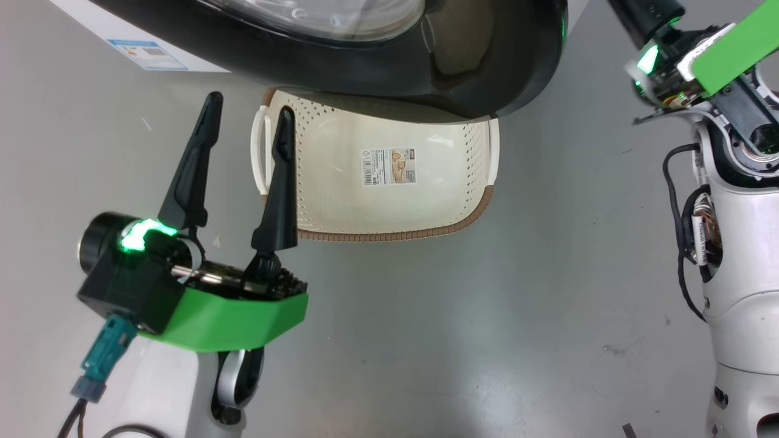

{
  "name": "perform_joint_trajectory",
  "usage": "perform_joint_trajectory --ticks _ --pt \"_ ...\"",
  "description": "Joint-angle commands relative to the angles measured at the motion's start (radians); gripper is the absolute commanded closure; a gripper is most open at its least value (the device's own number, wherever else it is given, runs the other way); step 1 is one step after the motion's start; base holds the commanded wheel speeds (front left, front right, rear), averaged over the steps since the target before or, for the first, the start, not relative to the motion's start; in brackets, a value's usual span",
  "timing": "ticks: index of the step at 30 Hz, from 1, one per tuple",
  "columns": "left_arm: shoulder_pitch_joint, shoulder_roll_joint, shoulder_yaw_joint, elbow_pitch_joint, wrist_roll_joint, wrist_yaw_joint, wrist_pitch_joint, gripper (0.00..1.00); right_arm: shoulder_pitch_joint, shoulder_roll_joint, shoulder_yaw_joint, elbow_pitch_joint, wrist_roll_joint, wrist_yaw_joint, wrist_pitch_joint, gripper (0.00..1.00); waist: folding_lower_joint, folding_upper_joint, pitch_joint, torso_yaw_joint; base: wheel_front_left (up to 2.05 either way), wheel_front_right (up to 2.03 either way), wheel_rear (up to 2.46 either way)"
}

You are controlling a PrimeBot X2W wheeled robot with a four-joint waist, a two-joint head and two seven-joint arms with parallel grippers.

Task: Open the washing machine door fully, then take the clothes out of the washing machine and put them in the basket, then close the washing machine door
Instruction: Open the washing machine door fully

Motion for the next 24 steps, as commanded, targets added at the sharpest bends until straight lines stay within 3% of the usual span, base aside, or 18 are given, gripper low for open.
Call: perform_joint_trajectory --ticks 1,24 --pt "0.025 0.019 0.026 -0.022 -0.004 0.005 -0.005 0.00 -0.018 0.019 0.019 -0.019 0.021 0.006 0.013 1.00 0.0000 -0.0001 -0.002 0.000 0.00 0.00 0.00" --pt "0.034 0.019 0.030 0.001 -0.004 0.002 -0.005 0.00 0.048 0.019 0.153 -0.019 0.086 0.006 0.050 1.00 0.0000 -0.0001 -0.045 -0.005 0.00 0.00 0.00"
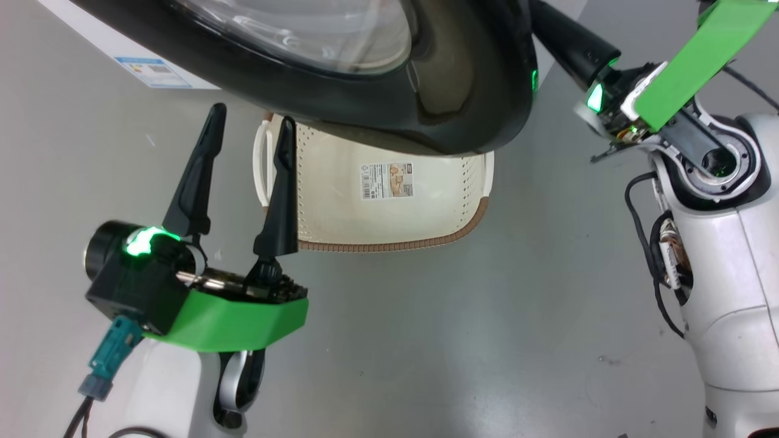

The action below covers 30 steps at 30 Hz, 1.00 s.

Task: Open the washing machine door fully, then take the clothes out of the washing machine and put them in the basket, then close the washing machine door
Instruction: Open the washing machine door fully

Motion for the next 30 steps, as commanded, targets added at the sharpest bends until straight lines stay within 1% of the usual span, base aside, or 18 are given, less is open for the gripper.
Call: perform_joint_trajectory --ticks 1,16,30 --pt "0.020 0.019 0.031 -0.020 -0.002 0.002 -0.005 0.00 0.021 0.027 0.021 -0.033 0.009 0.007 0.008 1.00 0.0000 -0.0001 -0.005 0.000 0.00 0.00 0.00" --pt "0.055 0.019 0.033 0.028 0.002 0.005 -0.005 0.00 0.131 0.027 0.036 -0.053 0.047 0.007 0.011 1.00 0.0000 -0.0001 -0.092 0.006 0.00 0.00 0.00" --pt "0.100 0.019 0.020 0.090 -0.011 0.011 -0.005 0.00 0.231 0.027 0.049 -0.068 0.071 0.007 0.014 1.00 0.0000 -0.0001 -0.190 0.040 0.00 0.00 0.00"
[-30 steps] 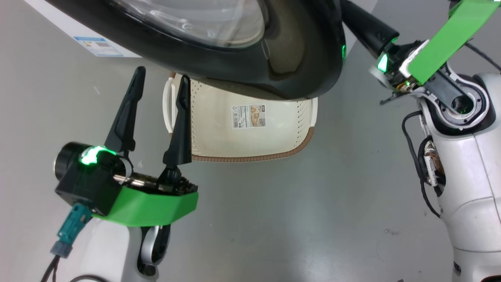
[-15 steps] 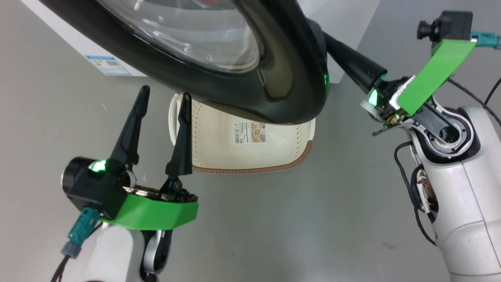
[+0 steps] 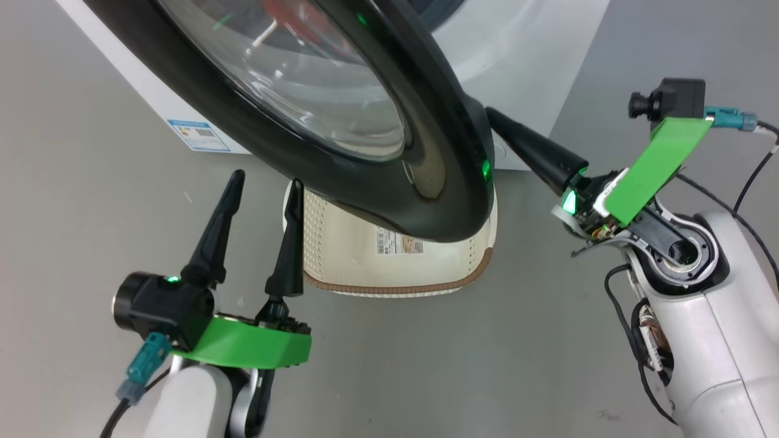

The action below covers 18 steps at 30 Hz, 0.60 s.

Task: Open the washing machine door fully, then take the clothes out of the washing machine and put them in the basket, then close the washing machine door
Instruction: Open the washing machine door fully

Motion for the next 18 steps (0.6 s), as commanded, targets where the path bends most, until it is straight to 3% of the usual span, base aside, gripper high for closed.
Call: perform_joint_trajectory --ticks 1,18 --pt "0.015 0.019 0.026 -0.015 -0.007 0.011 -0.005 0.00 0.019 0.022 0.028 -0.037 0.011 0.007 0.008 1.00 0.0000 -0.0001 -0.023 0.016 0.00 0.00 0.00" --pt "0.053 0.019 0.024 0.035 -0.022 0.015 -0.005 0.00 0.117 0.022 0.091 -0.032 0.056 0.007 -0.011 1.00 0.0000 -0.0001 -0.118 0.079 0.00 0.00 0.00"
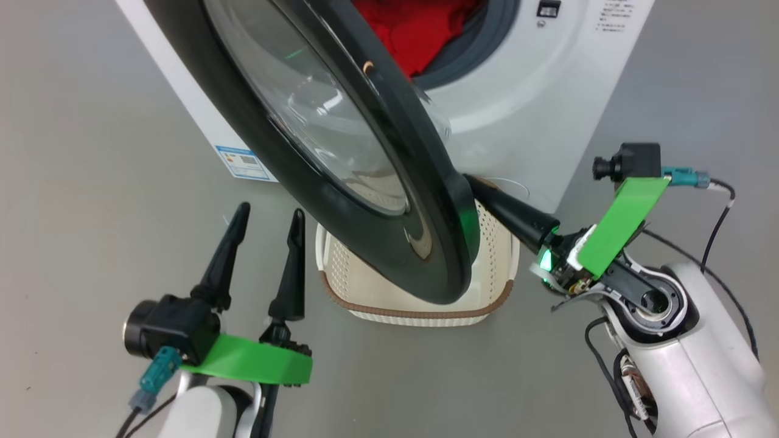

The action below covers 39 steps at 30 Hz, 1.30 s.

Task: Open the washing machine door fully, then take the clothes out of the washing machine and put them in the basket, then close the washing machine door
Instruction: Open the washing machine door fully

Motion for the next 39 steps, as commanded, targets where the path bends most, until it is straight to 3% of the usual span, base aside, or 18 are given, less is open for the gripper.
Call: perform_joint_trajectory --ticks 1,22,39 --pt "0.014 0.018 0.026 -0.018 -0.006 0.009 -0.005 0.00 0.011 0.020 0.028 -0.032 0.015 0.007 -0.003 1.00 0.0000 -0.0001 -0.021 0.021 0.00 0.00 0.00" --pt "0.057 0.018 0.009 0.008 -0.024 0.020 -0.005 0.00 0.089 0.015 0.101 -0.034 0.054 0.007 -0.020 1.00 0.0000 -0.0001 -0.093 0.166 0.00 0.00 0.00" --pt "0.065 0.018 0.004 -0.001 -0.042 0.029 -0.005 0.00 0.082 0.004 0.170 -0.019 0.086 0.007 -0.038 1.00 0.0000 -0.0001 -0.089 0.266 0.00 0.00 0.00"
